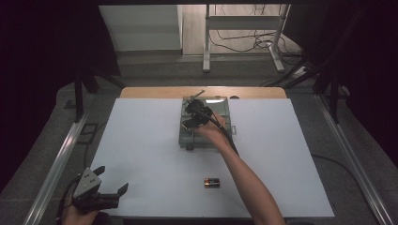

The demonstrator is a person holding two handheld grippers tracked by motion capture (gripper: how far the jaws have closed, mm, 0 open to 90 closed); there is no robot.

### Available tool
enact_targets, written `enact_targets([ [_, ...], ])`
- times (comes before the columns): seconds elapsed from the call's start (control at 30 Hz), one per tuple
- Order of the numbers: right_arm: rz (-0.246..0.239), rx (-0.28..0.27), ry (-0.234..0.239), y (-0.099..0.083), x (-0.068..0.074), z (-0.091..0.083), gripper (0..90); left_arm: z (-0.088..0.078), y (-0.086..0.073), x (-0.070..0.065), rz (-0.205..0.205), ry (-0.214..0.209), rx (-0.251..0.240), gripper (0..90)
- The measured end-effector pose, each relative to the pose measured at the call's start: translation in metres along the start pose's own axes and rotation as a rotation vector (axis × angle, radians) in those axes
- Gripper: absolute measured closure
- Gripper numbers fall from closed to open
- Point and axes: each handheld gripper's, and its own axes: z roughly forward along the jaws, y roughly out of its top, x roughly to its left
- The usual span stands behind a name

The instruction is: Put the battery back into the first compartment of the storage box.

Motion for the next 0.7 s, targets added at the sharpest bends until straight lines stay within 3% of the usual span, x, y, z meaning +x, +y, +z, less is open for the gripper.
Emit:
enact_targets([
  [0.4, -0.033, -0.038, 0.057, -0.023, 0.005, -0.028, 29.1, 0.000, 0.000, 0.000, 0.001, 0.004, 0.001, 0.5],
  [0.7, -0.051, -0.053, 0.050, -0.041, 0.008, -0.049, 20.3, 0.000, 0.000, -0.001, 0.006, 0.006, 0.004, 0.6],
])
